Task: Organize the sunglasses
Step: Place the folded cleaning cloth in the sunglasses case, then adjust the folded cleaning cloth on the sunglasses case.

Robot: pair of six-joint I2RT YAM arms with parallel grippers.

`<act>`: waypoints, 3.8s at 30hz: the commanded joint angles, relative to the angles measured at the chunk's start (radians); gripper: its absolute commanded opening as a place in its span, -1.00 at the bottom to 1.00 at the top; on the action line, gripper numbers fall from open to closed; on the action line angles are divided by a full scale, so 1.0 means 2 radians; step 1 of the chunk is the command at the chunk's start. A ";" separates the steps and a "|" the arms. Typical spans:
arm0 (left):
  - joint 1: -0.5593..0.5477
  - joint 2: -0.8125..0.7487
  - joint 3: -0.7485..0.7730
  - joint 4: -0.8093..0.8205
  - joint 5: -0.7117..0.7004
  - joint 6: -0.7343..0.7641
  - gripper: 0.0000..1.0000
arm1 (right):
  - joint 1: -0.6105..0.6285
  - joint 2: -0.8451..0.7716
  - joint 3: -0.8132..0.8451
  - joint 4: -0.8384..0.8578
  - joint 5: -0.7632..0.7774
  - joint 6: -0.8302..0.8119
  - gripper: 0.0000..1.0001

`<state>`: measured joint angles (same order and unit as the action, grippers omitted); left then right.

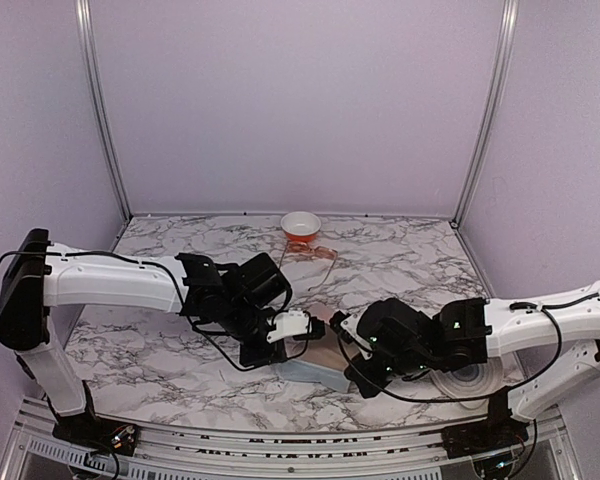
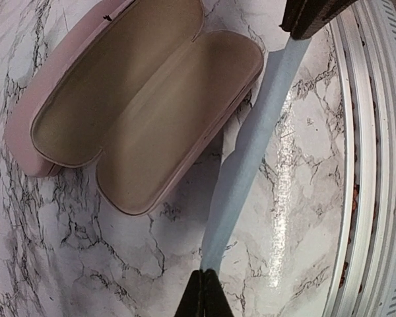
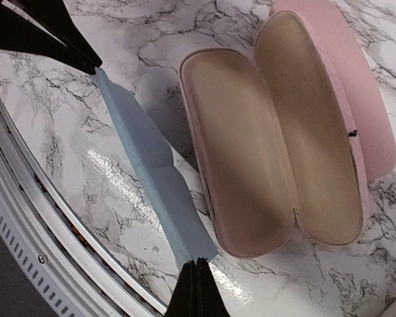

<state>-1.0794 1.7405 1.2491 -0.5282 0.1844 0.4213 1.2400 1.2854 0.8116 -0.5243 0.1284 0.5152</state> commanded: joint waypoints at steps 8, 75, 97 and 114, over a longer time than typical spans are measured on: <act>0.001 0.034 0.040 -0.017 -0.011 0.018 -1.00 | 0.003 -0.008 -0.012 -0.006 0.029 0.020 -1.00; 0.011 0.179 0.156 -0.007 -0.108 0.039 -1.00 | -0.041 0.081 -0.014 0.003 0.063 0.015 -1.00; 0.012 0.184 0.156 0.005 -0.110 0.052 -1.00 | -0.062 0.018 -0.041 0.070 0.029 0.012 -0.93; 0.012 0.165 0.126 0.016 -0.070 0.013 -1.00 | -0.080 0.090 -0.008 0.090 0.011 0.066 -0.68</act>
<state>-1.0515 2.0975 1.5330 -0.5117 -0.0135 0.4824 1.0840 1.4273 0.7425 -0.3244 0.1009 0.5880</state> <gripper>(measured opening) 0.005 0.160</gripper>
